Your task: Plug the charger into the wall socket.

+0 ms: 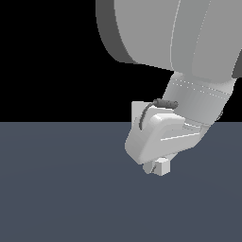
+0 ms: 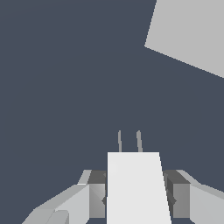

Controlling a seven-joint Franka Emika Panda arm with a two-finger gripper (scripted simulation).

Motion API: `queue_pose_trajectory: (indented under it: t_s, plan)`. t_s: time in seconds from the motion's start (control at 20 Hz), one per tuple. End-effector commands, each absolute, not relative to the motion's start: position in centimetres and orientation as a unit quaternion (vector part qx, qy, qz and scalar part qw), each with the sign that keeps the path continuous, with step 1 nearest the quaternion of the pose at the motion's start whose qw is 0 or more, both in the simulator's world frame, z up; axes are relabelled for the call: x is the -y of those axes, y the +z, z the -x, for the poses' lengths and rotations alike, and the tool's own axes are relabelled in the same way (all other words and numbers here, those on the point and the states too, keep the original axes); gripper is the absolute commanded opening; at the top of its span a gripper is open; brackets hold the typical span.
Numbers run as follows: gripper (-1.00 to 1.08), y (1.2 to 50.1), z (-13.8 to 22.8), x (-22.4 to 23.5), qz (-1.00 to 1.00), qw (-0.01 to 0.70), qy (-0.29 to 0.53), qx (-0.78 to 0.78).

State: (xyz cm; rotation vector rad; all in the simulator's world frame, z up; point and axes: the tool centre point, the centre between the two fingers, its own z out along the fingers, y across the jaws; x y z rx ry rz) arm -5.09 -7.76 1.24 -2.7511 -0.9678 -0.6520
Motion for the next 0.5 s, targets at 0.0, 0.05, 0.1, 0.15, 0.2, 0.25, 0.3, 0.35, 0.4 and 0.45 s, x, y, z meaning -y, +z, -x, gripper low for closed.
queue_pose_trajectory:
  t_s: [0.0,0.05,0.1,0.15,0.2,0.25,0.3,0.35,0.4,0.45]
  plan:
    - [-1.00,1.11,5.05,7.96,0.919,0.076,-0.218,0.321]
    - [-1.00,1.11,5.05,7.96,0.919,0.076,-0.218,0.321]
    - [-1.00,1.11,5.05,7.96,0.919,0.076,-0.218,0.321]
    - [-1.00,1.11,5.05,7.96,0.919,0.076,-0.218,0.321]
    - [-1.00,1.11,5.05,7.96,0.919,0.076,-0.218,0.321]
    - [-1.00,1.11,5.05,7.96,0.919,0.076,-0.218,0.321]
    - [-1.00,1.24,5.04,7.63,0.917,0.077,-0.218,0.324]
    - [-1.00,1.26,5.04,7.64,0.918,0.077,-0.218,0.323]
    - [-1.00,1.30,5.04,7.64,0.918,0.077,-0.218,0.322]
    - [-1.00,1.37,5.05,7.65,0.919,0.076,-0.219,0.320]
